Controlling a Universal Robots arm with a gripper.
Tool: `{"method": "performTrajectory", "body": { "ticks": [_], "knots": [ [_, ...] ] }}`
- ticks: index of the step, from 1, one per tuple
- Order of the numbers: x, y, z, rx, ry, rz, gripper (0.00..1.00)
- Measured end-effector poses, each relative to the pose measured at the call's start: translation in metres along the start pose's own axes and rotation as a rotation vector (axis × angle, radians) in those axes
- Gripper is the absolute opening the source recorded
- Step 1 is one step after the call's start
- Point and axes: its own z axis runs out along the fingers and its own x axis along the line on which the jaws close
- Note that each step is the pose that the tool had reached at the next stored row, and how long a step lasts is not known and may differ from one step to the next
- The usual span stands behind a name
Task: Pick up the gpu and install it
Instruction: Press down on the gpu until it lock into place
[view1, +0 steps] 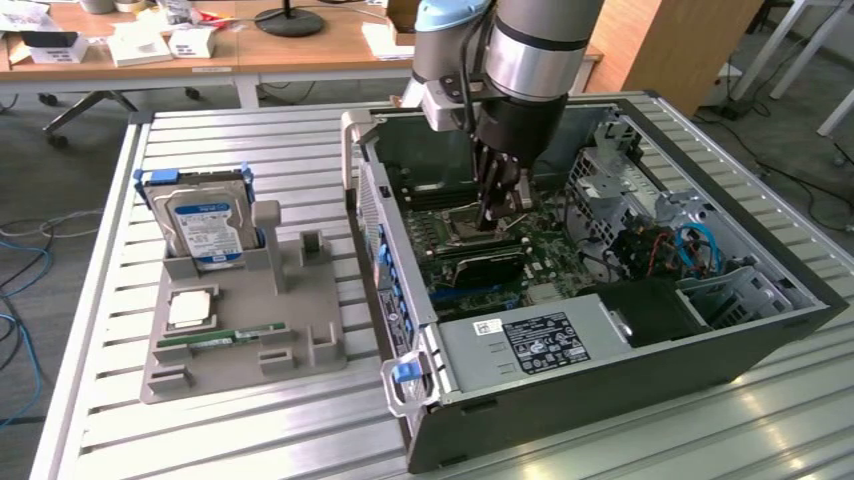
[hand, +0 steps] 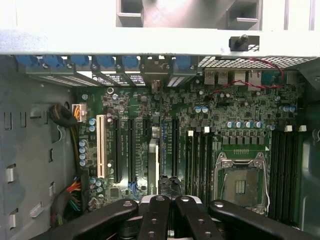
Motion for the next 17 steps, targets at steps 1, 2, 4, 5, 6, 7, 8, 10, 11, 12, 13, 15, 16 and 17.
{"method": "performTrajectory", "body": {
  "ticks": [1, 2, 4, 5, 6, 7, 8, 10, 11, 12, 13, 15, 16, 17],
  "knots": [
    [0.0000, 0.0000, 0.0010, 0.0000, 0.0000, 0.000, 0.11],
    [0.0000, 0.0000, 0.0022, 0.0000, 0.0000, 0.000, 0.11],
    [0.0001, 0.0000, 0.0039, 0.0000, 0.0000, 0.000, 0.11],
    [0.0001, 0.0000, 0.0044, 0.0000, 0.0001, 0.000, 0.11],
    [0.0001, 0.0000, 0.0047, 0.0000, 0.0001, 0.000, 0.11],
    [0.0001, 0.0000, 0.0052, 0.0000, 0.0003, 0.000, 0.11],
    [0.0001, 0.0000, 0.0056, -0.0001, 0.0004, 0.000, 0.11],
    [0.0001, 0.0001, 0.0062, -0.0001, 0.0007, 0.000, 0.11],
    [0.0001, 0.0002, 0.0064, -0.0001, 0.0008, 0.000, 0.11],
    [0.0001, 0.0008, 0.0066, 0.0000, 0.0007, 0.000, 0.11],
    [0.0001, 0.0013, 0.0068, 0.0000, 0.0006, 0.000, 0.11],
    [0.0001, 0.0023, 0.0071, 0.0000, 0.0006, 0.000, 0.11],
    [0.0002, 0.0027, 0.0072, -0.0001, 0.0011, 0.000, 0.11],
    [0.0002, 0.0032, 0.0074, -0.0001, 0.0014, 0.000, 0.11]
  ]
}}
